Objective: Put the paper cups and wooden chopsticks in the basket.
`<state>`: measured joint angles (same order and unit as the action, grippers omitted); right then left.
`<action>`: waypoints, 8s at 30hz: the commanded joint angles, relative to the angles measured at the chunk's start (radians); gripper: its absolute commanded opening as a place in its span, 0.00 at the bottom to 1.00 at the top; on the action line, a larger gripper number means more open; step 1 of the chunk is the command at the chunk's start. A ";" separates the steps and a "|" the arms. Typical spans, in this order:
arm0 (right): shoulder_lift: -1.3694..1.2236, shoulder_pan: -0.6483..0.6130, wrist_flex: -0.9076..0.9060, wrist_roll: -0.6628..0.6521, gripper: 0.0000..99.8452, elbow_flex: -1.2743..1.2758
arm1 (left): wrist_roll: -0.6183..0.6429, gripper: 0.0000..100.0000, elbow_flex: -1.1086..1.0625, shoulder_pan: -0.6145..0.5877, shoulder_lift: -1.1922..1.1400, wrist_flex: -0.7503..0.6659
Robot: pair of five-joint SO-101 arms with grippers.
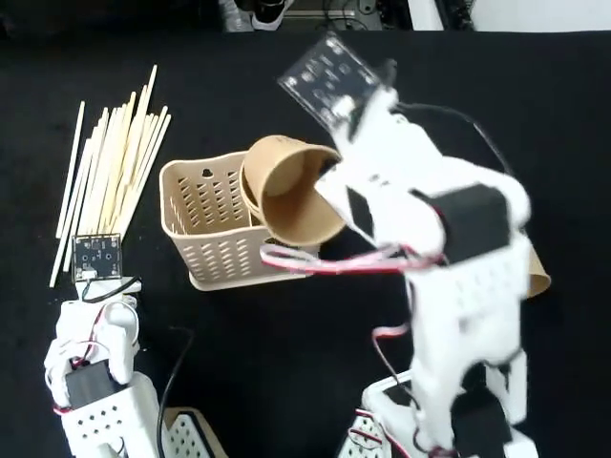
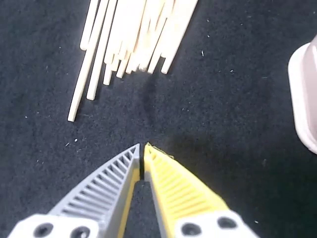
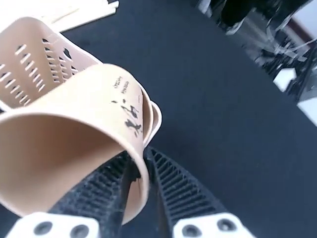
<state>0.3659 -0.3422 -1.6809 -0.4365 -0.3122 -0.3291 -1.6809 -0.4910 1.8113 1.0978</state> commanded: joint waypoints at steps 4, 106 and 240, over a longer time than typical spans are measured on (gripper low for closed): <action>-0.091 -0.005 -0.005 0.009 0.09 -0.166 | -0.009 0.03 -0.018 0.010 0.009 -0.006; 0.880 1.031 1.180 -1.200 0.30 1.876 | -0.017 0.03 -0.018 0.012 0.008 -0.006; 0.220 -0.241 0.199 0.063 0.01 0.366 | -0.017 0.03 -0.019 0.007 0.006 -0.008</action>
<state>0.4442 -0.5738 -1.6349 -0.3751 -0.2309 -0.3399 -1.6809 -0.4910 1.8113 1.0978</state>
